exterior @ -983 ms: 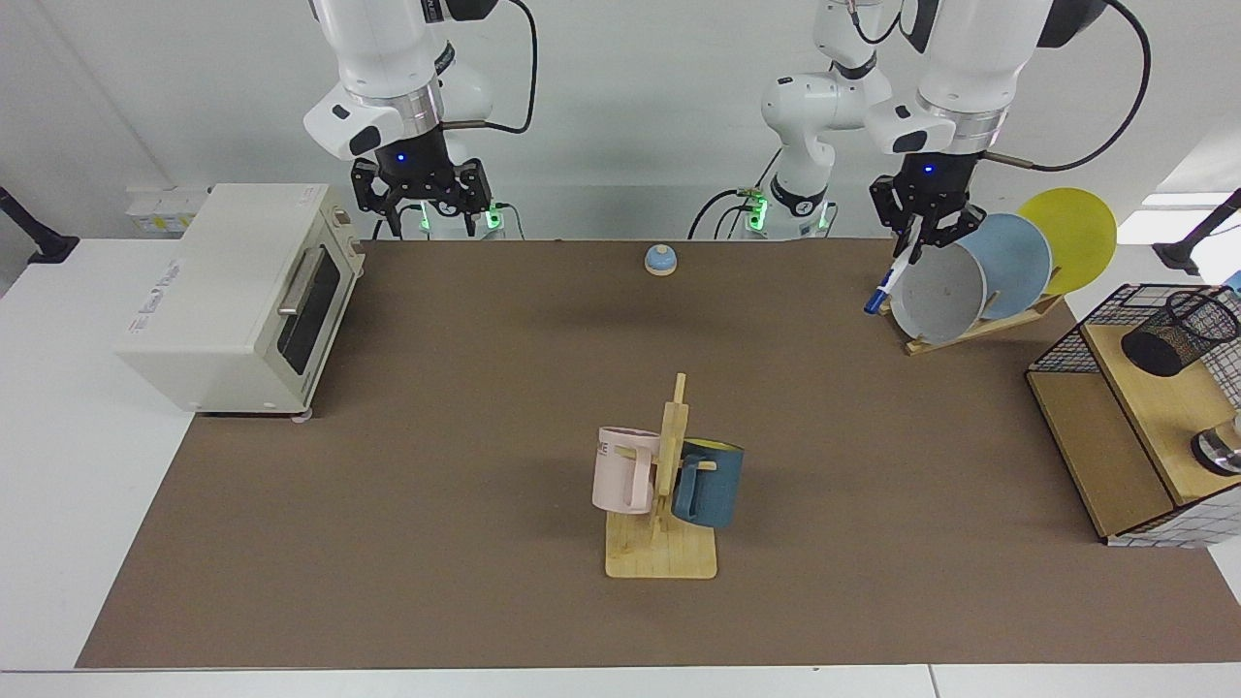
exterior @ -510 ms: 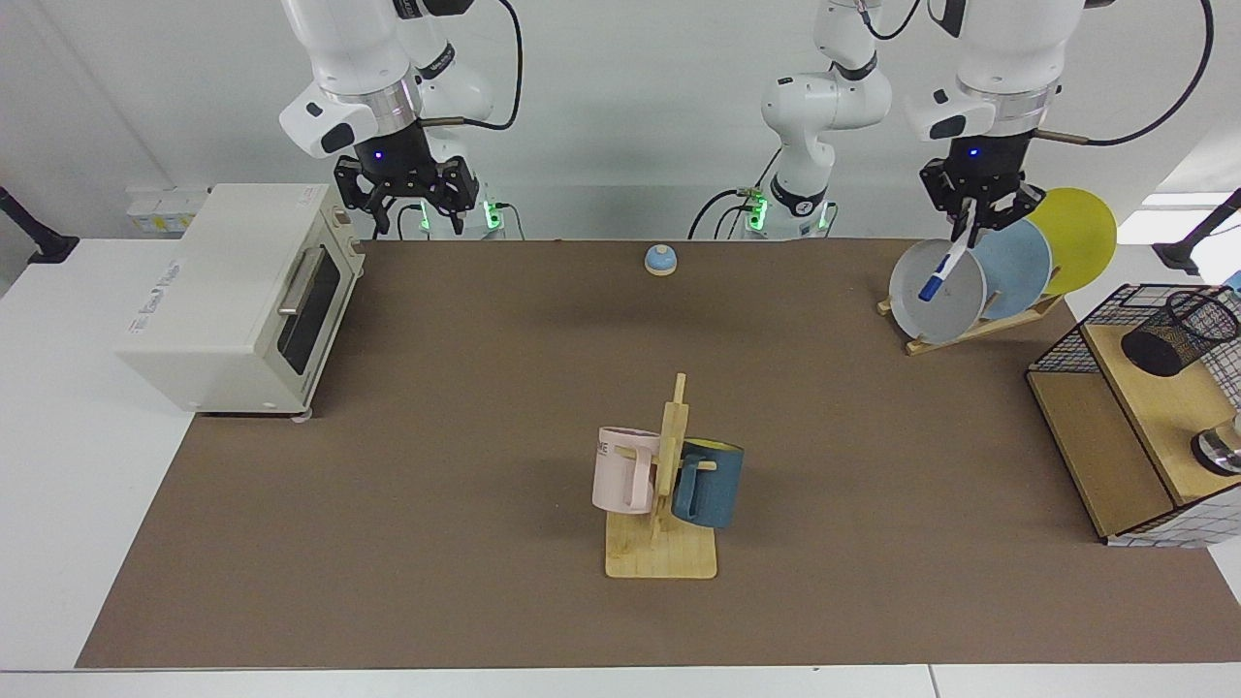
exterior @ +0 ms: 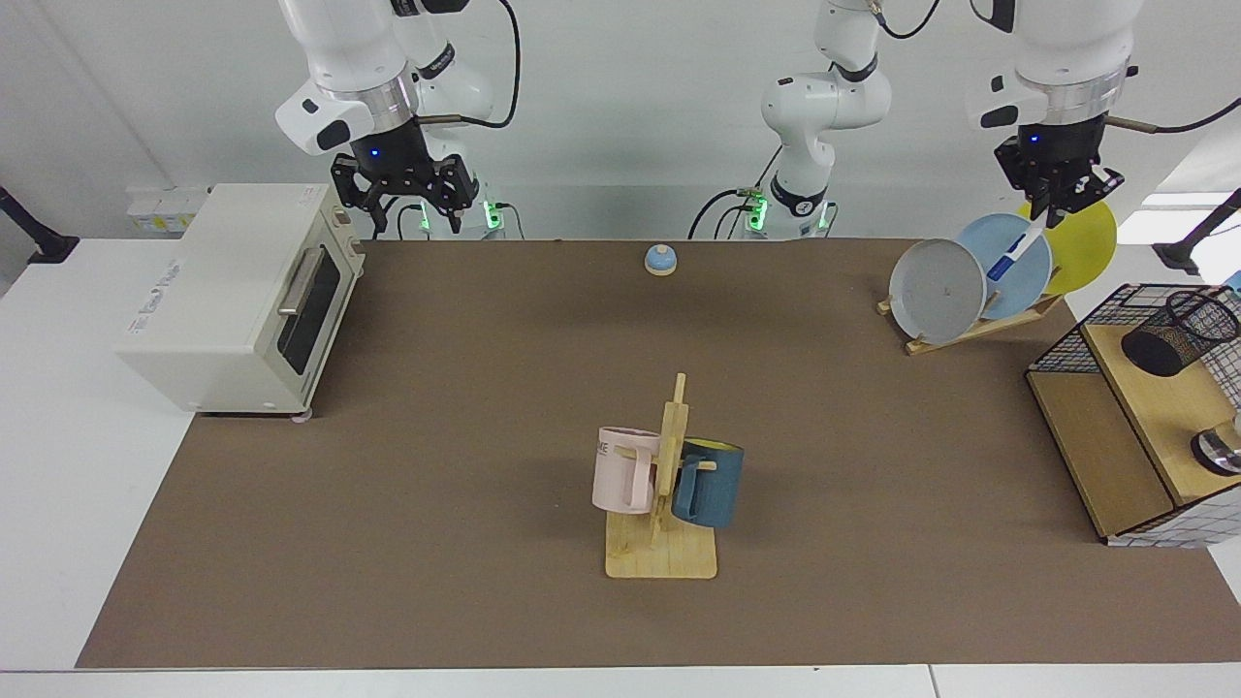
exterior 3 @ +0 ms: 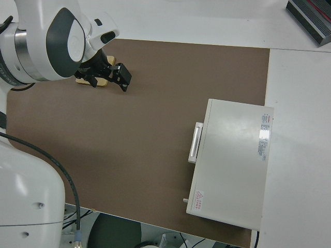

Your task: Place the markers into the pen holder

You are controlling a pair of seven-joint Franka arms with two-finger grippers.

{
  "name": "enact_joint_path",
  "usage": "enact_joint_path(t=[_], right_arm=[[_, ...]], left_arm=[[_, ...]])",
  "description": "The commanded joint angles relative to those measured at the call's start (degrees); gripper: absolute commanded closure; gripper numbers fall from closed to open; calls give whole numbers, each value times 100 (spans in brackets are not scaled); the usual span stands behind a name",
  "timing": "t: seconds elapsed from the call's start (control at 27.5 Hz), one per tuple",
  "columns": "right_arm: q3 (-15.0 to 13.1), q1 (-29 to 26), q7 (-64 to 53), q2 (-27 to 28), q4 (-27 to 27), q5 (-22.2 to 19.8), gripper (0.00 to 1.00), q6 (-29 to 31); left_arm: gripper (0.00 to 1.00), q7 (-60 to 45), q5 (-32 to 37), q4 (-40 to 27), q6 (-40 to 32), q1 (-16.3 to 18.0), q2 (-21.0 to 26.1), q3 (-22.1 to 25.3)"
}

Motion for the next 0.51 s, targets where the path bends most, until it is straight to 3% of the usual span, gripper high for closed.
enact_joint_path(t=[0.0, 0.33, 0.47], right_arm=[[108, -113, -72, -71, -7, 85, 0, -100], [134, -95, -125, 9, 11, 49, 0, -91], [152, -86, -151, 157, 309, 23, 0, -126]], left_arm=[[100, 923, 143, 868, -323, 338, 547, 99], [100, 2216, 609, 966, 204, 839, 732, 153], [100, 2726, 890, 966, 503, 945, 776, 161]])
